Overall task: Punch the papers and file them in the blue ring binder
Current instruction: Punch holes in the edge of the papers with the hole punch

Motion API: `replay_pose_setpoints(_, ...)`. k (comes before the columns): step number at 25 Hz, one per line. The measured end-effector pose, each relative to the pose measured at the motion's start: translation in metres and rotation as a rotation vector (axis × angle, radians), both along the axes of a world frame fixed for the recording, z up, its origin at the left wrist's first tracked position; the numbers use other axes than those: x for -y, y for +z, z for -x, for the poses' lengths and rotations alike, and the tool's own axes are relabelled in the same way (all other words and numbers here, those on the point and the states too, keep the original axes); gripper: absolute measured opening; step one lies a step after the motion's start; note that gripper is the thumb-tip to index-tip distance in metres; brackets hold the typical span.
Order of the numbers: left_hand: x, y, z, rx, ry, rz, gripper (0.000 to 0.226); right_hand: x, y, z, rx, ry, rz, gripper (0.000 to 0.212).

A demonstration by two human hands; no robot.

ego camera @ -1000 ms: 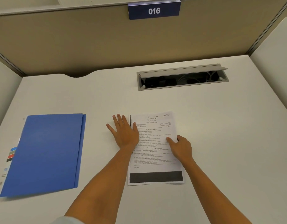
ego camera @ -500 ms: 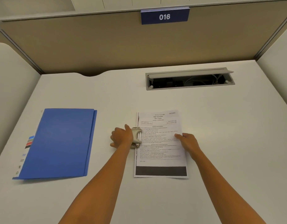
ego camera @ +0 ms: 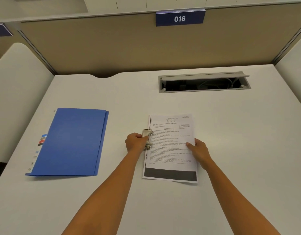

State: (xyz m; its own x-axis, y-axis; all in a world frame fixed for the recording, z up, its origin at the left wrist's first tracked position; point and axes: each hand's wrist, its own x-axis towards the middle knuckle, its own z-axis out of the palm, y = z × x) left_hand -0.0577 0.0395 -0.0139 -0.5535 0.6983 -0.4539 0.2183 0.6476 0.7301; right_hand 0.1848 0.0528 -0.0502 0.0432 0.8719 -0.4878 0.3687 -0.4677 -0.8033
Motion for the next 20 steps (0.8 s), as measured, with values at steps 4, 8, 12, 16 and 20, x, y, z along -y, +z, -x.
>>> replay_pose_setpoints(4,-0.001,0.0,-0.001,-0.018,-0.01,0.004,0.019,0.003,0.001,-0.007,0.067,-0.017,-0.067,0.034)
replay_pose_setpoints(8,-0.003,0.001,0.0,-0.019,-0.022,0.022,0.021,0.003,0.001,-0.033,0.037,-0.101,-0.079,0.032)
replay_pose_setpoints(12,-0.008,0.002,-0.01,0.014,-0.043,0.015,0.021,0.0,0.005,-0.066,-0.097,-0.231,-0.071,0.034)
replay_pose_setpoints(16,-0.015,0.003,-0.034,0.049,-0.083,-0.007,0.022,-0.002,0.014,-0.092,-0.252,-0.379,-0.05,0.034)
replay_pose_setpoints(20,-0.022,0.001,-0.073,0.117,-0.146,-0.017,0.022,-0.002,0.024,-0.108,-0.33,-0.404,-0.059,0.031)
